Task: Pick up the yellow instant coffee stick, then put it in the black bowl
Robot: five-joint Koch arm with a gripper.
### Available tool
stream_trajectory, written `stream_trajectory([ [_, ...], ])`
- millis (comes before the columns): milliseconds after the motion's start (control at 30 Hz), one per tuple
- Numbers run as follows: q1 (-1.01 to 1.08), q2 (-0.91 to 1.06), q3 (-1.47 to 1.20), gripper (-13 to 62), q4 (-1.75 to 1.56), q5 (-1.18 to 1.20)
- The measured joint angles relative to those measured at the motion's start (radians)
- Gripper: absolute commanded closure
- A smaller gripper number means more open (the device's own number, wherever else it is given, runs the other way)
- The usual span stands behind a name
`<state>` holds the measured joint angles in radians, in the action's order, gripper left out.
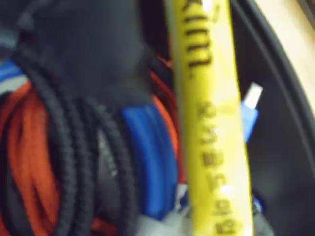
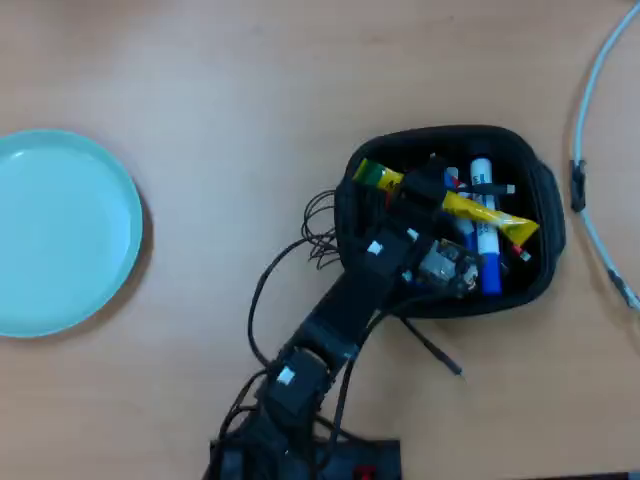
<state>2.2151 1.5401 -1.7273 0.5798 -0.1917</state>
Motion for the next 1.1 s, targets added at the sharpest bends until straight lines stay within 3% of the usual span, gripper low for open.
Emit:
stream_trajectory([
  [533,-0.012,0.209,-0.009,2.8,0.172,0.0],
  [733,-0.198,0.278,-0.028,2.7,0.299,-0.012],
  [1100,-0.442,0.735,-0.574,2.6,0.275,0.064],
])
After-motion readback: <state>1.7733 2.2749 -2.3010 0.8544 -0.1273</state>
